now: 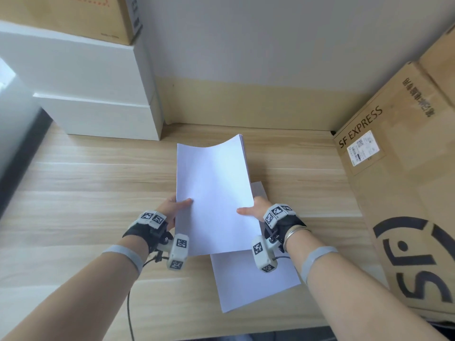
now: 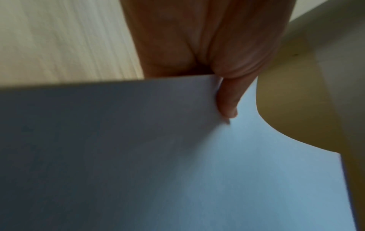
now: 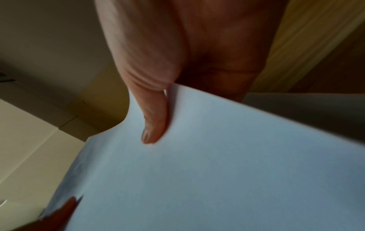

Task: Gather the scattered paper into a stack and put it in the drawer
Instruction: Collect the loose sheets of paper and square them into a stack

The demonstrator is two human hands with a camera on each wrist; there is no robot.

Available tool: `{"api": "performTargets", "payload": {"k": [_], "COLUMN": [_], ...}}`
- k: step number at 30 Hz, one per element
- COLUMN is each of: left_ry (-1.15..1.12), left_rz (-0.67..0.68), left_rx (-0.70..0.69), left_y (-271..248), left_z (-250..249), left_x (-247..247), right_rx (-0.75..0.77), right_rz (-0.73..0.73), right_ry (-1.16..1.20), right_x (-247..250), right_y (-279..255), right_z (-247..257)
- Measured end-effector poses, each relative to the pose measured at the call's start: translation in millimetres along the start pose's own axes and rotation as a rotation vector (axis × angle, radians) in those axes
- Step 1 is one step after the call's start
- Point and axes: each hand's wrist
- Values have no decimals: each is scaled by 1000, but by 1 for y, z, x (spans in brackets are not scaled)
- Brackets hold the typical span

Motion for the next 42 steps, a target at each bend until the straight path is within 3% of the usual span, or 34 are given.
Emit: {"api": "performTargets", "payload": {"k": [5, 10, 16, 25, 35, 42], "left_ry": [65, 73, 46, 24, 21, 16], "left_rz": [-104, -169, -174, -187, -188, -192], "left_rx": [-62, -85, -99, -81, -87, -83], "left_y": [1, -1, -2, -9, -10, -11], "left_z": [9, 10, 20, 33, 32, 34], "left_x": [-1, 11, 28, 34, 31, 32], "right_rx": [34, -100, -204, -197, -248, -216], "right_rz": [-118, -330, -329, -375, -453, -394], "right_ry": [100, -11, -112, -26, -200, -142], "right_x": [-1, 4, -8, -19, -20, -23], "right_y": [-7, -8, -18, -11, -10, -10], "right_z": [-11, -37, -59, -73, -69, -74]}}
Point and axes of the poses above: each hand's wrist, its own y-axis towards the middle knuckle, its own x-axis out of the back of the hand, z = x × y, and after that the axes turned 4 degrees about -z, right-handed
